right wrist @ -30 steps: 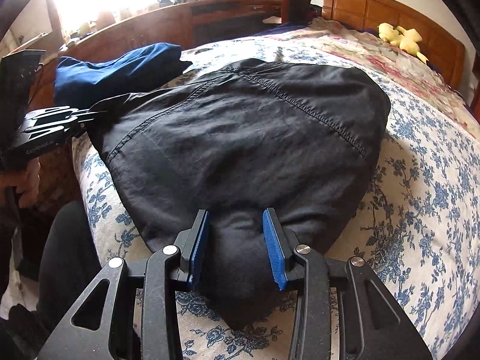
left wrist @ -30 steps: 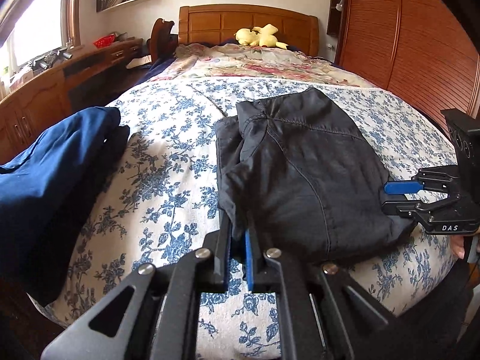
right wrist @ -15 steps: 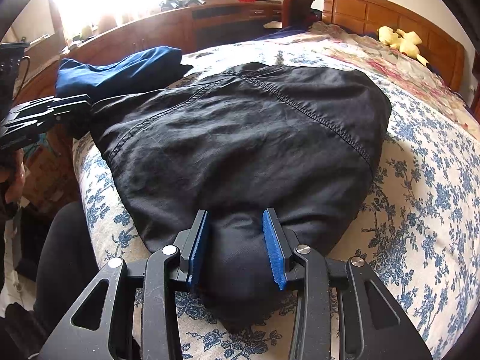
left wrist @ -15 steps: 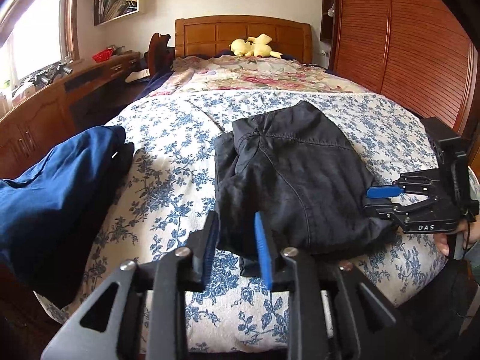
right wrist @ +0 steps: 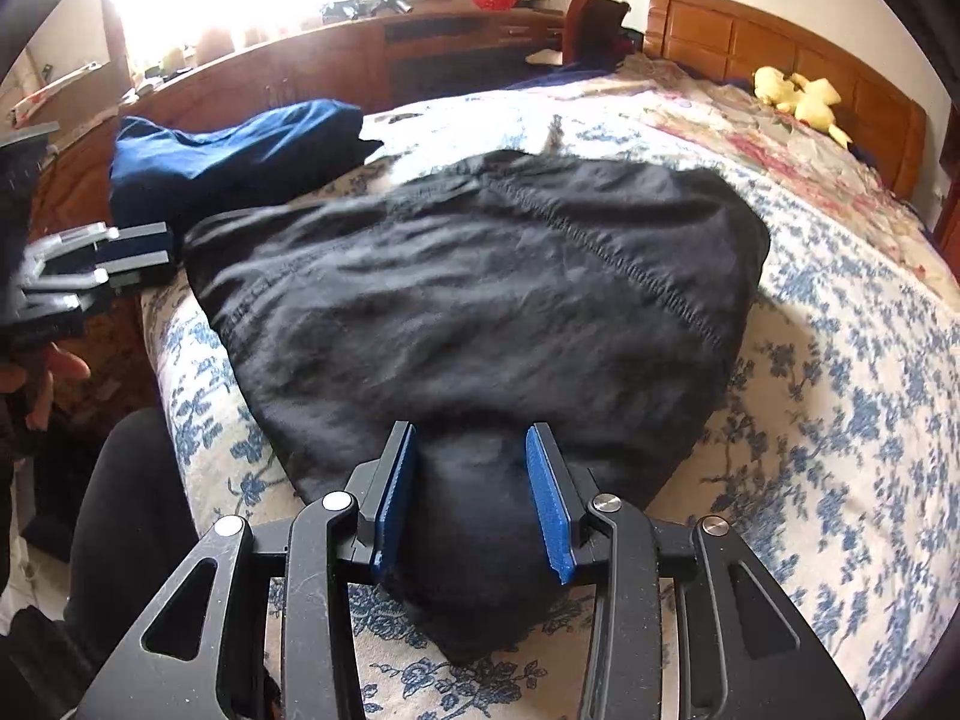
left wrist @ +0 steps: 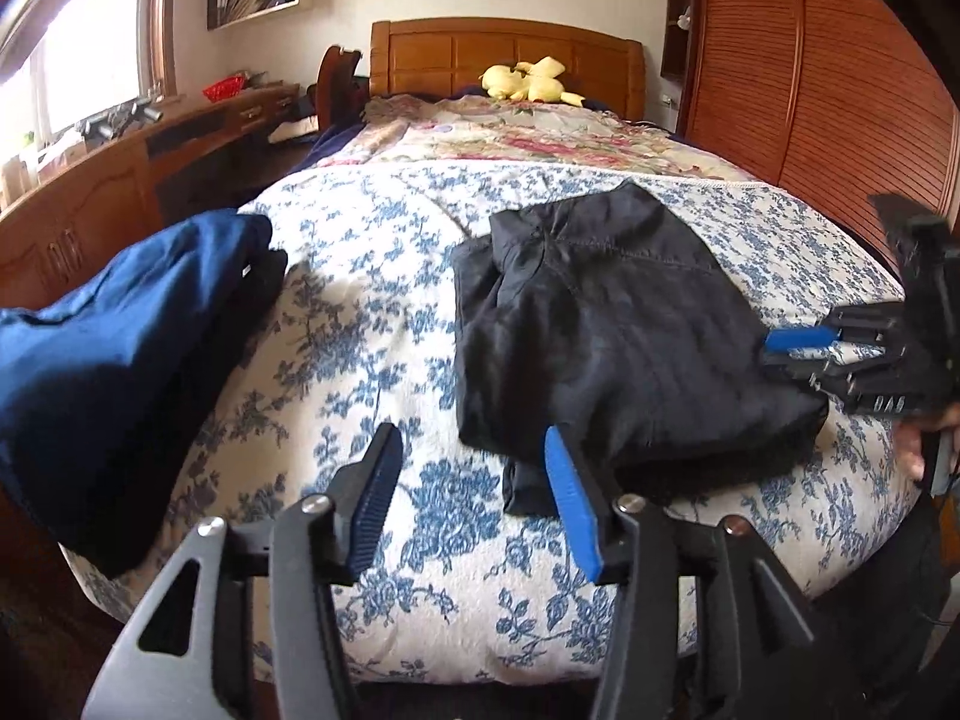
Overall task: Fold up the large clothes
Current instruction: 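Grasp the folded black jacket bundle with the right tool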
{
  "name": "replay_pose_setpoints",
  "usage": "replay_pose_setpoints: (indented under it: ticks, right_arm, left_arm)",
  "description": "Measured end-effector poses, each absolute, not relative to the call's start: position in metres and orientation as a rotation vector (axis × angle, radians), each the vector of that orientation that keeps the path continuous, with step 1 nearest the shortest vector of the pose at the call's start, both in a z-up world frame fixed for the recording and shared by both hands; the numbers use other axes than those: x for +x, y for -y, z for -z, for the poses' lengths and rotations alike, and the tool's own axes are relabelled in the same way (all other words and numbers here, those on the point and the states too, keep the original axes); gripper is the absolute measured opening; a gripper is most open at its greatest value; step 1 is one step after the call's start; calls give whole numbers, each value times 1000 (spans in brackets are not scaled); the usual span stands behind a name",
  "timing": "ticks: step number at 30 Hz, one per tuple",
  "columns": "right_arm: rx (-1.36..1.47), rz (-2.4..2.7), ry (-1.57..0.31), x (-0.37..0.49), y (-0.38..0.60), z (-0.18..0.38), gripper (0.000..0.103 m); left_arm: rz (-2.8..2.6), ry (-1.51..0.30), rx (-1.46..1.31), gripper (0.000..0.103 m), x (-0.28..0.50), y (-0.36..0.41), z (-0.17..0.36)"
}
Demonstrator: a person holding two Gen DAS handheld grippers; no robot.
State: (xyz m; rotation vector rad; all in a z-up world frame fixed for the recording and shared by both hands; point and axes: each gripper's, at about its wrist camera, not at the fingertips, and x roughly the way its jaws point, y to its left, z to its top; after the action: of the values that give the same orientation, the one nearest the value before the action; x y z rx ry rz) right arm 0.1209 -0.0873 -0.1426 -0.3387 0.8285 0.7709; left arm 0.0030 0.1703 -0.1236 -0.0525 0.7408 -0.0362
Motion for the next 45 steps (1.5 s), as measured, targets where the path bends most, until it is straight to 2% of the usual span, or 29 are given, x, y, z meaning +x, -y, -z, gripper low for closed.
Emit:
replay_pose_setpoints:
  ticks: [5,10,22,28,34,41,45]
  right_arm:
    - [-346,-707,-807,145,96,133,43]
    - [-333,-626,-791,193,108,131,56]
    - [-166,-507,-916,316,114,155,58]
    - [-151,-480,-954,343,104,170,74]
    - [-130,-491,-1020,361,101,186,82]
    - [-67,-513,-1084,368,106,198,81]
    - [-86,-532,-1075,363,100,198,68]
  left_arm:
    - [52,-756,-81,50,0,-171,138]
    - [80,-775,-97,50,5,-167,151]
    - [132,-816,-128,50,20,-160,172]
    - [143,-824,-123,51,25,-157,174]
    - [158,-838,-150,51,31,-159,181]
    - [171,-830,-161,50,35,-156,183]
    - [200,-831,-157,48,37,-153,185]
